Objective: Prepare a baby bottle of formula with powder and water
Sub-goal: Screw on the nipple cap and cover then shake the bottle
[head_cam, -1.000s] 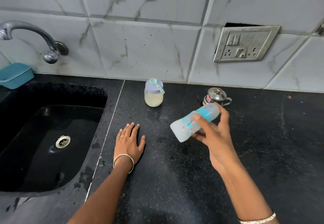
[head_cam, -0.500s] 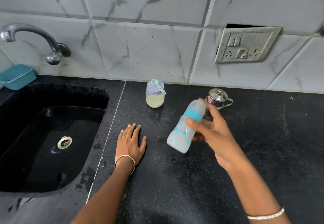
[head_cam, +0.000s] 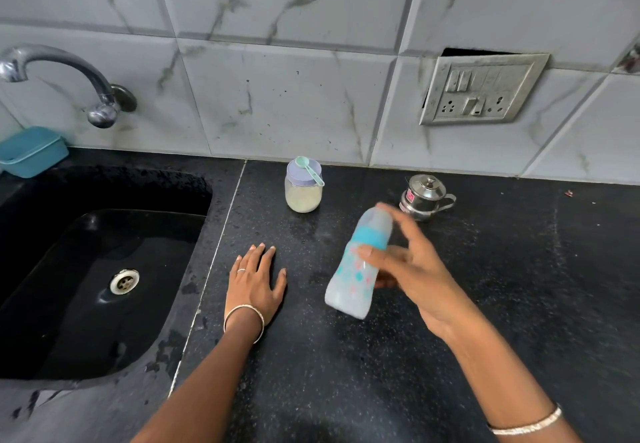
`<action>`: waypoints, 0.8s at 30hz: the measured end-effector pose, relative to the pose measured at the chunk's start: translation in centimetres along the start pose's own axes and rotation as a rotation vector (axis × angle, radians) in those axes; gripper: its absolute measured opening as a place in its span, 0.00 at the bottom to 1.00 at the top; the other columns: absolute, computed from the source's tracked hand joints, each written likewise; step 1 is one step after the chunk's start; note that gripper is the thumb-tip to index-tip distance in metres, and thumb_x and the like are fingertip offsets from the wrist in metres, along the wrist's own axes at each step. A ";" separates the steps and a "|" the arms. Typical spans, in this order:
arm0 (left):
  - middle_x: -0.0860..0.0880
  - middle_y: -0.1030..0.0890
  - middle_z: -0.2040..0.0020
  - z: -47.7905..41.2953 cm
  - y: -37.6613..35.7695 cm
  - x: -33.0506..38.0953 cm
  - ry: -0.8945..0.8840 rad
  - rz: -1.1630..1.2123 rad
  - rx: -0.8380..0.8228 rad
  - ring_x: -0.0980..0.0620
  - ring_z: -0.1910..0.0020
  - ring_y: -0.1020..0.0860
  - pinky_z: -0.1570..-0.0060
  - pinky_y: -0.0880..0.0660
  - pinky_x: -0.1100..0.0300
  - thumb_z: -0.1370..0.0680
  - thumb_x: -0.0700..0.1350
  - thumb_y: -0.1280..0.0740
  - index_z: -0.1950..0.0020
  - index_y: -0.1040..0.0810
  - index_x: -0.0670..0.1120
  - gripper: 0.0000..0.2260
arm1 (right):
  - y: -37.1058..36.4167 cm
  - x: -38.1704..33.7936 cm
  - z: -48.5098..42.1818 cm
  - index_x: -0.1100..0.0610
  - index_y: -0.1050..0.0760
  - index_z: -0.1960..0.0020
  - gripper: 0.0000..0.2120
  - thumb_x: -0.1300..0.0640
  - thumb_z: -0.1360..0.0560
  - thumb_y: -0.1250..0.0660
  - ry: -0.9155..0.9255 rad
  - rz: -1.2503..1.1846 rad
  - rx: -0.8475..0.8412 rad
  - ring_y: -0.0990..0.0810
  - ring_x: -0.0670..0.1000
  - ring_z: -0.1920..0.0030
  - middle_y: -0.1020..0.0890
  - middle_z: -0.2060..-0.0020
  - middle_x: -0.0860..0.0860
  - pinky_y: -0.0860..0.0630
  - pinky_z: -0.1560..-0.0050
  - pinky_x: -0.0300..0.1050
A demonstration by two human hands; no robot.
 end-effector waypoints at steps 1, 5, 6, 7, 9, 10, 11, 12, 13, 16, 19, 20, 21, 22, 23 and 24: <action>0.46 0.31 0.23 0.0 0.0 0.0 0.002 0.004 -0.005 0.46 0.22 0.38 0.22 0.44 0.48 0.18 0.58 0.42 0.24 0.31 0.48 0.25 | -0.4 0.1 0.2 0.36 0.29 0.29 0.34 0.54 0.31 0.21 -0.019 0.030 -0.048 0.13 0.57 0.46 0.13 0.50 0.59 0.15 0.53 0.50; 0.46 0.30 0.24 0.1 0.0 0.0 0.003 0.001 0.004 0.46 0.22 0.37 0.22 0.43 0.48 0.19 0.59 0.44 0.24 0.31 0.48 0.26 | 1.5 -0.5 -0.2 0.38 0.29 0.30 0.32 0.57 0.28 0.22 0.067 -0.091 0.170 0.12 0.54 0.50 0.13 0.50 0.57 0.16 0.58 0.48; 0.46 0.30 0.24 0.0 0.0 0.0 0.002 0.002 0.007 0.46 0.22 0.36 0.22 0.42 0.47 0.20 0.60 0.45 0.25 0.30 0.48 0.27 | 1.7 -0.6 -0.2 0.38 0.30 0.31 0.31 0.57 0.27 0.22 0.079 -0.113 0.202 0.12 0.54 0.51 0.13 0.50 0.57 0.16 0.59 0.48; 0.46 0.30 0.24 0.0 0.0 0.0 0.001 0.002 0.007 0.46 0.22 0.36 0.22 0.42 0.47 0.20 0.60 0.46 0.25 0.30 0.48 0.28 | 1.6 -0.5 -0.2 0.38 0.29 0.31 0.30 0.57 0.27 0.22 0.073 -0.085 0.191 0.12 0.54 0.51 0.13 0.51 0.57 0.16 0.59 0.48; 0.46 0.31 0.24 0.0 0.0 -0.1 0.002 0.003 0.006 0.46 0.22 0.37 0.22 0.43 0.47 0.20 0.60 0.46 0.24 0.31 0.48 0.28 | 0.2 -0.3 0.1 0.36 0.28 0.32 0.31 0.54 0.30 0.20 0.004 0.030 0.046 0.12 0.56 0.50 0.12 0.52 0.58 0.16 0.57 0.49; 0.46 0.31 0.24 0.0 0.0 -0.1 0.003 0.005 0.006 0.46 0.22 0.37 0.22 0.43 0.47 0.20 0.60 0.46 0.24 0.31 0.48 0.28 | -0.3 -0.2 0.3 0.36 0.27 0.33 0.32 0.53 0.32 0.19 -0.026 0.071 -0.024 0.12 0.58 0.49 0.12 0.53 0.59 0.16 0.57 0.49; 0.46 0.31 0.24 0.0 0.0 -0.1 0.004 0.007 0.005 0.46 0.22 0.37 0.22 0.43 0.47 0.20 0.60 0.47 0.24 0.31 0.48 0.28 | -0.3 -0.2 0.3 0.37 0.27 0.33 0.32 0.52 0.33 0.19 -0.031 0.087 -0.035 0.12 0.58 0.49 0.12 0.53 0.59 0.17 0.57 0.49; 0.46 0.31 0.23 0.0 -0.1 -0.1 0.004 0.007 0.005 0.46 0.22 0.37 0.22 0.43 0.47 0.20 0.61 0.47 0.24 0.31 0.48 0.28 | 0.2 -0.3 0.1 0.37 0.27 0.34 0.31 0.53 0.32 0.19 -0.019 0.070 0.005 0.12 0.57 0.50 0.12 0.53 0.58 0.17 0.59 0.47; 0.46 0.31 0.23 0.0 -0.1 -0.1 0.005 0.006 0.007 0.46 0.22 0.37 0.22 0.43 0.47 0.20 0.61 0.48 0.24 0.31 0.48 0.29 | 0.8 -0.5 -0.1 0.37 0.27 0.33 0.30 0.54 0.30 0.20 -0.006 0.028 0.084 0.12 0.55 0.51 0.12 0.52 0.58 0.18 0.61 0.45; 0.46 0.30 0.24 0.0 -0.1 -0.1 0.003 0.007 0.019 0.46 0.22 0.36 0.22 0.43 0.47 0.21 0.63 0.51 0.25 0.30 0.48 0.31 | 1.6 -0.5 -0.1 0.37 0.31 0.33 0.28 0.55 0.26 0.23 0.031 -0.038 0.187 0.12 0.51 0.53 0.14 0.48 0.57 0.20 0.64 0.41; 0.46 0.29 0.25 0.0 0.0 -0.1 0.000 0.011 0.025 0.45 0.23 0.35 0.22 0.42 0.47 0.22 0.63 0.52 0.25 0.29 0.48 0.32 | -0.4 -0.1 0.5 0.36 0.28 0.34 0.29 0.55 0.29 0.21 -0.036 0.076 -0.010 0.12 0.54 0.51 0.12 0.51 0.57 0.19 0.63 0.46; 0.46 0.29 0.25 -0.1 0.0 -0.1 0.001 0.011 0.022 0.45 0.23 0.35 0.22 0.42 0.47 0.22 0.63 0.52 0.26 0.29 0.48 0.32 | -0.4 0.0 0.5 0.36 0.28 0.34 0.30 0.55 0.29 0.20 -0.040 0.085 -0.023 0.12 0.55 0.50 0.12 0.52 0.57 0.20 0.63 0.46; 0.46 0.29 0.25 -0.1 0.0 -0.1 0.002 0.012 0.019 0.45 0.23 0.35 0.22 0.42 0.47 0.22 0.63 0.52 0.26 0.29 0.48 0.32 | -0.2 -0.2 0.4 0.37 0.28 0.34 0.30 0.55 0.29 0.20 -0.032 0.068 0.010 0.12 0.55 0.51 0.12 0.53 0.58 0.21 0.65 0.46; 0.46 0.29 0.25 -0.1 0.0 -0.1 0.003 0.011 0.019 0.45 0.23 0.35 0.22 0.42 0.47 0.22 0.63 0.52 0.26 0.29 0.48 0.32 | 0.4 -0.3 0.3 0.38 0.29 0.32 0.30 0.55 0.28 0.21 -0.022 0.027 0.075 0.13 0.54 0.53 0.12 0.52 0.58 0.22 0.66 0.45; 0.46 0.29 0.25 0.0 0.0 -0.1 0.003 0.010 0.020 0.45 0.23 0.35 0.22 0.42 0.47 0.22 0.63 0.52 0.26 0.29 0.48 0.32 | 0.9 -0.4 0.2 0.39 0.30 0.31 0.29 0.54 0.27 0.22 -0.008 -0.017 0.134 0.14 0.51 0.55 0.13 0.51 0.58 0.22 0.67 0.43; 0.46 0.29 0.25 0.0 0.1 -0.1 0.002 0.007 0.019 0.45 0.23 0.35 0.22 0.42 0.47 0.22 0.62 0.51 0.25 0.29 0.48 0.31 | 1.1 -0.5 0.2 0.39 0.32 0.31 0.29 0.54 0.26 0.23 0.005 -0.030 0.162 0.14 0.49 0.56 0.14 0.50 0.57 0.22 0.68 0.42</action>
Point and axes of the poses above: each hand's wrist, its own z-axis away from the middle knuckle, its own y-axis out of the back of the hand, x = y × z, the point moved 8 cm from there along -z, towards the middle knuckle
